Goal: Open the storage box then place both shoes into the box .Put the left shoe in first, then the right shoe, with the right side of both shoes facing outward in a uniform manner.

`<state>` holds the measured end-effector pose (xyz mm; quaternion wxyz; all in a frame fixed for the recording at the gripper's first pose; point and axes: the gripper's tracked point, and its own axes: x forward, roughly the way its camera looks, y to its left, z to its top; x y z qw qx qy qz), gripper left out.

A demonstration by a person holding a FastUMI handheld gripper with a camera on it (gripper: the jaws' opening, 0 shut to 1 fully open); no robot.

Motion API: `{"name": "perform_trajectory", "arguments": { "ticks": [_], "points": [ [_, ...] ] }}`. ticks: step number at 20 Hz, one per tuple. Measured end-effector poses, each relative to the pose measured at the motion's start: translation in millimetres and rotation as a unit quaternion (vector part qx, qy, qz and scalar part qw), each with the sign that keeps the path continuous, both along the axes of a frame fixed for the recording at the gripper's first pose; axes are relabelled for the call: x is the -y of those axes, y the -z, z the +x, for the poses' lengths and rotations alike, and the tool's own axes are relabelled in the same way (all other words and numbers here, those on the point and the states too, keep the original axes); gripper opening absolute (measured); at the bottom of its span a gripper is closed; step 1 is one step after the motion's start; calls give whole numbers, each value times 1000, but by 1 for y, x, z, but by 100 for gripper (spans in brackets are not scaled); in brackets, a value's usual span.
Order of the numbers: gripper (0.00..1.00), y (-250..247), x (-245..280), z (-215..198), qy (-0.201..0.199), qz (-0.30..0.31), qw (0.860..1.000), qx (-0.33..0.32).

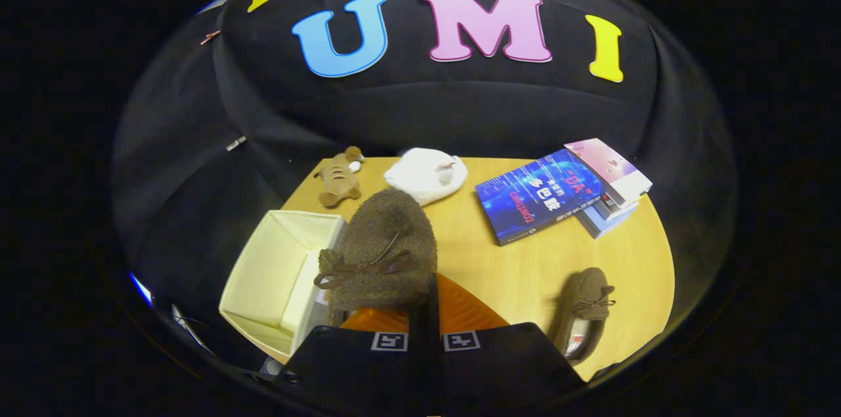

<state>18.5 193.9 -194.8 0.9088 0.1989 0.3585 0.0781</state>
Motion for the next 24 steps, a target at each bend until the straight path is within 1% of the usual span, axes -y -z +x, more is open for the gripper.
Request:
{"name": "perform_trajectory", "arguments": {
  "ticks": [4,7,9,11,16,19,22,23,24],
  "points": [
    [5,-32,-65,18,-24,21,999,9],
    [5,-33,-117,27,-38,32,999,-3],
    [5,-21,-149,26,-49,35,998,-25],
    [5,-7,-169,27,-48,34,997,-43],
    [5,34,-207,29,-33,25,995,-89],
    [5,45,-224,33,-30,24,994,-100],
    [5,56,-238,34,-38,16,994,-106],
    [6,58,-242,32,-44,16,993,-107],
    [7,60,-251,30,-56,27,992,-111]
  ]
}}
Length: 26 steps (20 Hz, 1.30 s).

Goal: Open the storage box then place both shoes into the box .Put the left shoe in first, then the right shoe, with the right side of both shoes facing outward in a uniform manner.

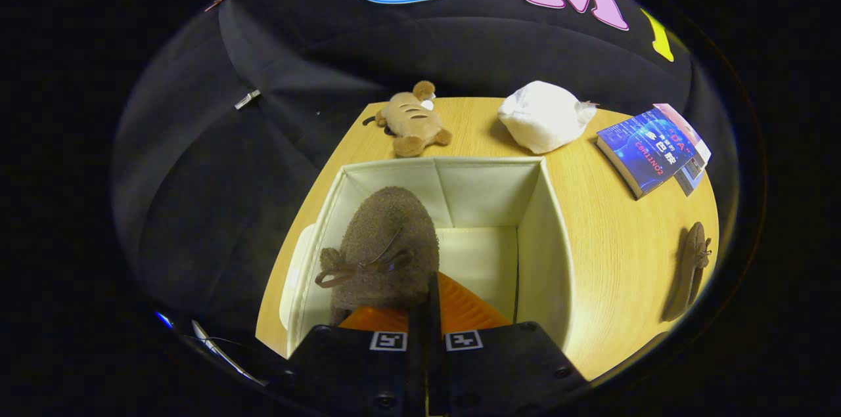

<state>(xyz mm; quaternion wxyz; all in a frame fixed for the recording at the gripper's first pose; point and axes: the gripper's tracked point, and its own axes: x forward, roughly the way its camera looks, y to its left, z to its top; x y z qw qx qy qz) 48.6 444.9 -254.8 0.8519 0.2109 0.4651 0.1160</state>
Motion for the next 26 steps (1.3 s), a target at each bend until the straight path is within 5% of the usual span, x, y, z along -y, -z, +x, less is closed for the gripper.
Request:
{"name": "perform_trajectory", "arguments": {
  "ticks": [2,5,7,16,26],
  "points": [
    [23,1,-21,-10,-30,32,999,-17],
    [89,0,-24,-14,-65,31,997,-8],
    [99,2,-19,-16,-71,19,997,1],
    [99,-49,-2,-22,-94,50,992,69],
    [99,-74,136,-32,-71,1,984,163]
  ]
}}
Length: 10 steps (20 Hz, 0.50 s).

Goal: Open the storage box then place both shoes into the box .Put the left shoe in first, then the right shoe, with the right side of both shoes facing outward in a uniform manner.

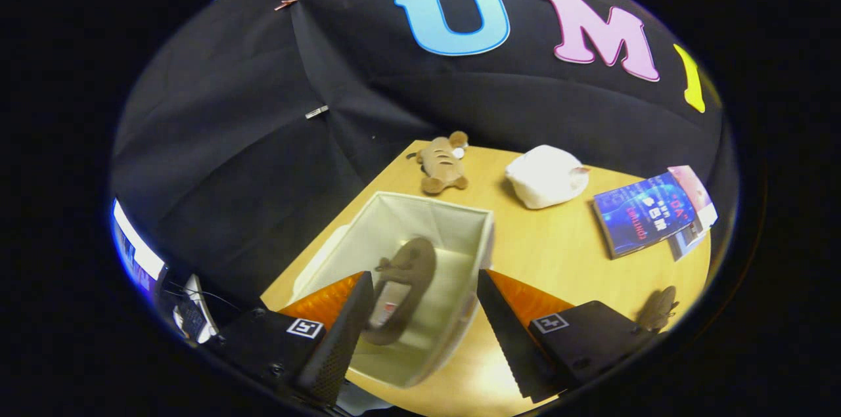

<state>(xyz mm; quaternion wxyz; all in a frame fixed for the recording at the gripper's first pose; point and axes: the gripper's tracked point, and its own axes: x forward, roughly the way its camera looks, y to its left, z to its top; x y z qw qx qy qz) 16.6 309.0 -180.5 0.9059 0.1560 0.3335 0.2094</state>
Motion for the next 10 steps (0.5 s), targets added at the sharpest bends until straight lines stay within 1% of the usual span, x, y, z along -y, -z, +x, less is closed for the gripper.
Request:
{"name": "perform_trajectory", "arguments": {
  "ticks": [3,5,7,10],
  "points": [
    [99,2,63,-8,33,-34,998,40],
    [99,8,110,-17,65,-55,995,50],
    [99,22,157,-31,97,-72,992,39],
    [99,59,226,-55,146,-95,985,0]
  ]
}}
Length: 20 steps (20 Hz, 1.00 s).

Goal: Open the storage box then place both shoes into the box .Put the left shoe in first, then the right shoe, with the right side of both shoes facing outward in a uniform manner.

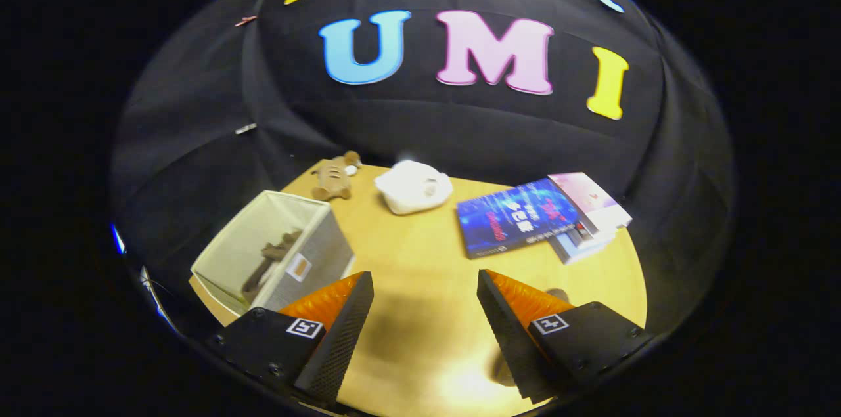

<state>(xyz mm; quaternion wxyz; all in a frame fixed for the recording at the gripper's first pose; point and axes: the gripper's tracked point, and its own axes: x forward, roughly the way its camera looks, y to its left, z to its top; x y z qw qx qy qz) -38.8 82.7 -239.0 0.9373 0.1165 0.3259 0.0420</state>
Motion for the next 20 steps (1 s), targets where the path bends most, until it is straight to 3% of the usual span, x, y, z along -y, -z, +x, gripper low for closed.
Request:
{"name": "perform_trajectory", "arguments": {
  "ticks": [5,10,17,20],
  "points": [
    [99,80,87,-43,65,-35,994,-76],
    [98,135,138,-70,98,-52,985,-136],
    [93,201,150,-67,65,-83,976,-193],
    [84,215,144,-49,58,-75,977,-192]
  ]
}}
